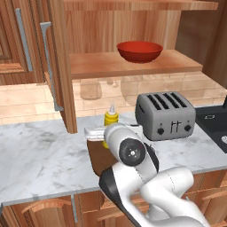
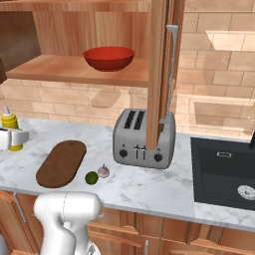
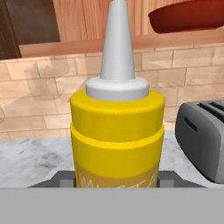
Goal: Open the cabinet. Place the bowl and condiment on the counter. Then place the lime and garlic on the cutting board.
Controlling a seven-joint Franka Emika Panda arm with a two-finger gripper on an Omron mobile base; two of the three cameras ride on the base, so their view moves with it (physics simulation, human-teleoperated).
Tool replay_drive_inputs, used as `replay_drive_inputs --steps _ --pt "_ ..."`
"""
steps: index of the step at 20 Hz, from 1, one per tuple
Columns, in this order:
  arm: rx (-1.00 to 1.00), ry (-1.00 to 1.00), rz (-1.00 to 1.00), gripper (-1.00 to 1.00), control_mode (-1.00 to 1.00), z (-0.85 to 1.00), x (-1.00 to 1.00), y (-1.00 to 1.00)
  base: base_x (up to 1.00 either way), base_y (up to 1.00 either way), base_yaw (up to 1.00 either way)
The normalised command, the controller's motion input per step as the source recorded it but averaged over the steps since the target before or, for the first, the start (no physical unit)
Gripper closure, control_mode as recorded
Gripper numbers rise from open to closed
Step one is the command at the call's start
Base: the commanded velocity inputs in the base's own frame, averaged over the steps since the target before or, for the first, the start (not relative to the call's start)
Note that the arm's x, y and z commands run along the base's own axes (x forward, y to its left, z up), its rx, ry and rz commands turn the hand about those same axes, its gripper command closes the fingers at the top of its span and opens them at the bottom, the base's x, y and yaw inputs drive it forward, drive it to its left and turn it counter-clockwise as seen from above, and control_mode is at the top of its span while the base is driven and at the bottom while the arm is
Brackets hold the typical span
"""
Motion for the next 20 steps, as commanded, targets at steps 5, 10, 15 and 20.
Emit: replay_drive_inputs --steps 5,10,15,20 --pt "0.00 0.00 0.00 1.00 -1.00 -0.23 0.00 0.20 0.00 0.00 0.00" --pt "0.00 0.00 0.00 1.00 -1.00 -0.20 0.00 0.26 0.00 0.00 0.00" --pt "0.00 0.00 0.00 1.00 -1.00 -0.18 0.00 0.28 0.00 0.00 0.00" --pt "0.00 0.00 0.00 1.00 -1.00 -0.16 0.00 0.32 0.00 0.00 0.00"
